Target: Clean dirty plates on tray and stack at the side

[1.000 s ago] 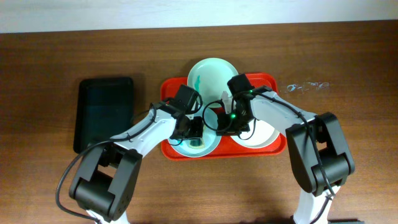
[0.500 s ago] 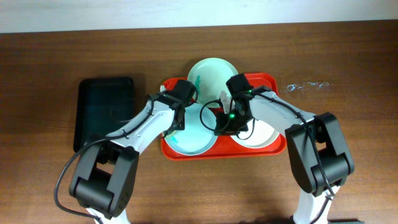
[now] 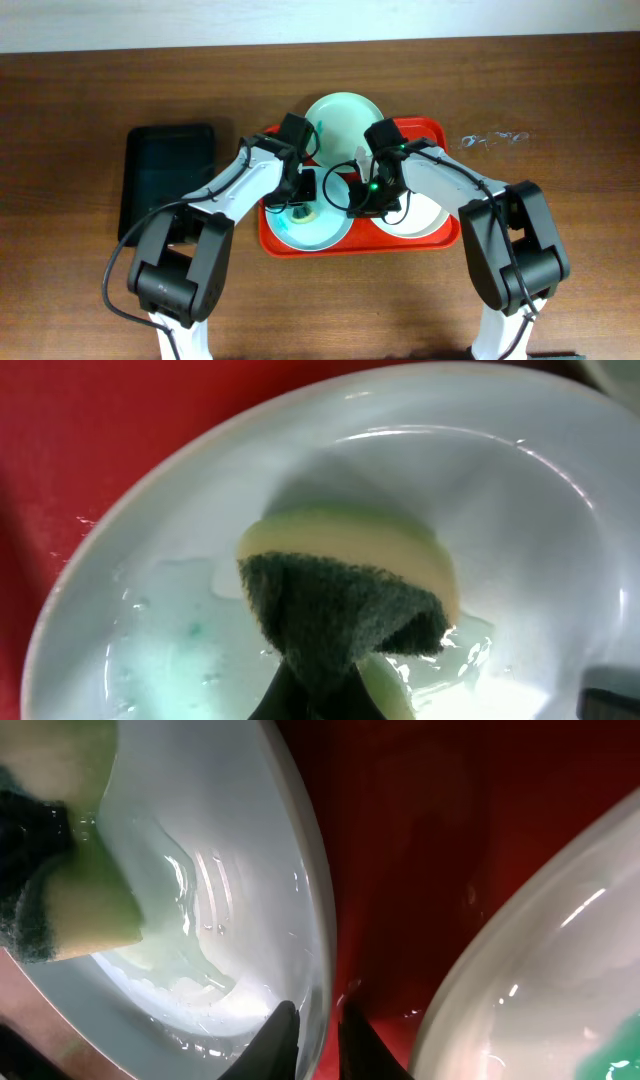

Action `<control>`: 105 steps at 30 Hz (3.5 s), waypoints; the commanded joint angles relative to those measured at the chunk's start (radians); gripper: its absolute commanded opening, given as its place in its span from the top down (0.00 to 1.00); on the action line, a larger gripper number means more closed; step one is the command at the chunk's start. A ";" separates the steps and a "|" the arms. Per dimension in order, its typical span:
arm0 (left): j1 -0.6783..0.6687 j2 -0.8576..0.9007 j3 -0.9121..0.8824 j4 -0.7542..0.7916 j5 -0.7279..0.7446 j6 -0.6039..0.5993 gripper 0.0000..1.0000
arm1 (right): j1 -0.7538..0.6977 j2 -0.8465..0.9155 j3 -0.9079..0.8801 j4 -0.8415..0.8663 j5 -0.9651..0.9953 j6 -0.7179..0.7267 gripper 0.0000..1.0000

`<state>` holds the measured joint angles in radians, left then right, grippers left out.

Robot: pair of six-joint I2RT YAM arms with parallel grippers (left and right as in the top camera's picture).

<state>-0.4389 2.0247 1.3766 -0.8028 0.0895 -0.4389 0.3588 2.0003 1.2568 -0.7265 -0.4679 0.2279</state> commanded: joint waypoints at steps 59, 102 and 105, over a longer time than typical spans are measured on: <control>-0.064 -0.172 -0.217 0.005 -0.126 0.059 1.00 | -0.006 0.013 0.006 -0.005 0.032 -0.011 0.84; 0.144 -0.515 -0.134 0.047 -0.336 0.043 1.00 | 0.053 -0.026 0.268 -0.259 0.263 -0.045 0.96; 0.298 -0.560 -0.134 -0.036 -0.312 0.043 1.00 | 0.150 -0.027 0.525 -0.490 0.508 -0.043 0.96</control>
<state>-0.2596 1.4944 1.2327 -0.8017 -0.2443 -0.3969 0.4328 2.0014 1.6070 -1.1213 -0.1944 0.1993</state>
